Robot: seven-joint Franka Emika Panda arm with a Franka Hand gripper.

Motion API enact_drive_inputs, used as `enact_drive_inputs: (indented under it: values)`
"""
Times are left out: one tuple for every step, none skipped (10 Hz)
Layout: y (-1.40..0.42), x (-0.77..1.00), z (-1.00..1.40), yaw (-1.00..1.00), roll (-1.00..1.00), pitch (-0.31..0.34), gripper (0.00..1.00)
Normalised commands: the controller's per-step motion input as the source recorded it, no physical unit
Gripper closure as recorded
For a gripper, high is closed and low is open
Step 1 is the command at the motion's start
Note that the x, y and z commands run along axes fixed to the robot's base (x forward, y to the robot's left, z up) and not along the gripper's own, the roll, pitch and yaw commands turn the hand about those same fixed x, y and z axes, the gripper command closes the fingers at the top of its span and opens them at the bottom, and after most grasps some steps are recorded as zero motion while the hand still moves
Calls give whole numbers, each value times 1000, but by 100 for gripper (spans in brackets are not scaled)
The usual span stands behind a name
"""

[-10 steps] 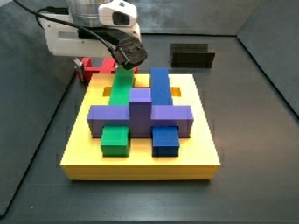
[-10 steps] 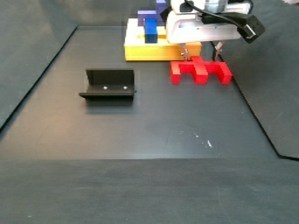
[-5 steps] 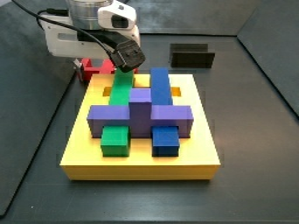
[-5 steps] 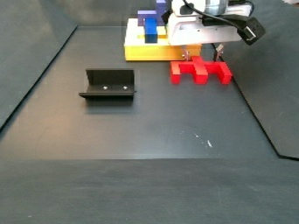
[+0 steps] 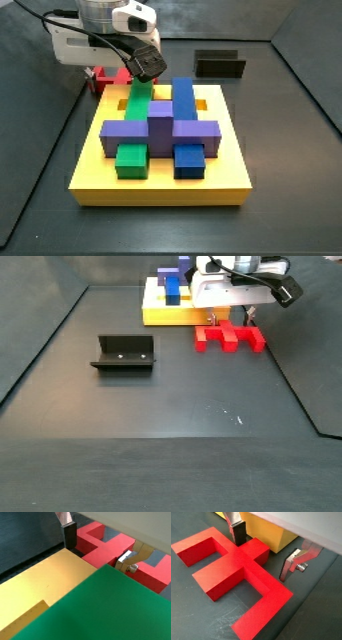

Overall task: Pick up the red object. Move up. Place the red object on the fixture. Regrasp the red object. Move to above the board. Insert the red object.
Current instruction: Pick up the red object.

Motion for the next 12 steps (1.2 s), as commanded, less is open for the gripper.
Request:
enact_drive_inputs:
  values:
    - [-29, 0, 86, 0, 0, 0, 0]
    - [-26, 0, 14, 0, 0, 0, 0]
    - [0, 0, 0, 0, 0, 0, 0]
    - [0, 0, 0, 0, 0, 0, 100]
    - [0, 0, 0, 0, 0, 0, 100]
    - [0, 0, 0, 0, 0, 0, 100]
    - [0, 0, 0, 0, 0, 0, 100]
    - [0, 0, 0, 0, 0, 0, 100]
    - [0, 0, 0, 0, 0, 0, 100]
    - [0, 0, 0, 0, 0, 0, 100]
    - [0, 0, 0, 0, 0, 0, 100]
    - [0, 0, 0, 0, 0, 0, 100]
